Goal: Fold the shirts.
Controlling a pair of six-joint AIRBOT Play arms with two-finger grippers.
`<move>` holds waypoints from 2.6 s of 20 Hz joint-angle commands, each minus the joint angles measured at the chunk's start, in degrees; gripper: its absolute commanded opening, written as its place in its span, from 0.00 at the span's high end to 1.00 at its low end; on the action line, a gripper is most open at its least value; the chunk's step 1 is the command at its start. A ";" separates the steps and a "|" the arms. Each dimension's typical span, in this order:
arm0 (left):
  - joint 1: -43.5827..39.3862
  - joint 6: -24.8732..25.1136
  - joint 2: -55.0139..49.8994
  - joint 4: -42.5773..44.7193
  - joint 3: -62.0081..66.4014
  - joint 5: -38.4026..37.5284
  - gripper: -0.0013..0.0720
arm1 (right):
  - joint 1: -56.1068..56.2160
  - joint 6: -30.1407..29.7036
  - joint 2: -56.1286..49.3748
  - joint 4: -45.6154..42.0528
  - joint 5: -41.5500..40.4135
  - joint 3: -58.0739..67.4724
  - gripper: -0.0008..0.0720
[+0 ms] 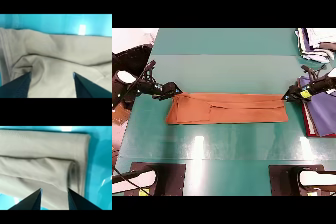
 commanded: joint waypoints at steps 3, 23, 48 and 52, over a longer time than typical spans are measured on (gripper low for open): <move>-1.18 0.15 -0.72 -2.58 1.81 -3.21 0.15 | -9.29 -4.09 1.84 1.68 0.87 -9.03 0.31; -31.69 -3.91 -14.53 -3.82 12.20 9.05 0.95 | 3.06 -5.99 6.49 16.55 0.50 2.54 0.96; -22.88 -7.30 -8.63 7.48 24.09 0.52 0.95 | 34.73 -7.10 6.93 27.82 -11.61 18.21 0.96; -13.25 -7.34 3.13 15.74 24.09 -0.94 0.95 | 48.50 -16.37 -1.99 37.83 -25.86 18.40 0.96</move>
